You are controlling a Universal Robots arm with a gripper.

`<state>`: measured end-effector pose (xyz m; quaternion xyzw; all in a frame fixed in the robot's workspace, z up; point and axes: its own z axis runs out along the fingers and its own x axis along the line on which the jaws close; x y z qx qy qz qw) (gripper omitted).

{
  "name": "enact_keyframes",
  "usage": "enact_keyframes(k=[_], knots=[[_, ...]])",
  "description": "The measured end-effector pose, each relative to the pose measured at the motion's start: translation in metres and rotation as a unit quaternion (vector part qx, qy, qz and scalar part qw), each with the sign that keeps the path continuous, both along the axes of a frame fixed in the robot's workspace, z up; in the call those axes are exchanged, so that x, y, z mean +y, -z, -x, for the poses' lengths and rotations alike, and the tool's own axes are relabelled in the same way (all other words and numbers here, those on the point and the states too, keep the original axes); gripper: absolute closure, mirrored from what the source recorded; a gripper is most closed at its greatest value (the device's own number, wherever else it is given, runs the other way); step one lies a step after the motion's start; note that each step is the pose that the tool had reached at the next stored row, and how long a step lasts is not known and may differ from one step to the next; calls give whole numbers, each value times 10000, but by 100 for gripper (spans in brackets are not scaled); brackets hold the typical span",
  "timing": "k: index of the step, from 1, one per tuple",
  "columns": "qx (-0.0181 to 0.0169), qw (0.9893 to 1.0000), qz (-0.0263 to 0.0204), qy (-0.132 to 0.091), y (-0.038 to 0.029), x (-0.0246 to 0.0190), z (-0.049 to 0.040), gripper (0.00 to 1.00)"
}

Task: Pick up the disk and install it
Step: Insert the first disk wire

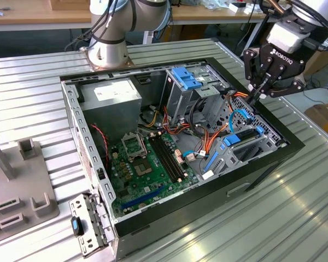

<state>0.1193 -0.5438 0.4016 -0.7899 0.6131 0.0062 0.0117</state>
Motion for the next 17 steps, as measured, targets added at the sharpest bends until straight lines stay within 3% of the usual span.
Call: enact_keyframes(k=[5,8,9,14,17], knots=[[0,9995,0,330,7,-31,-1,84],[0,9982,0,600,13,-54,0,84],[0,9976,1,693,15,-75,0,84],[0,9966,0,828,17,-147,0,84],[0,9961,0,880,18,-221,0,84]])
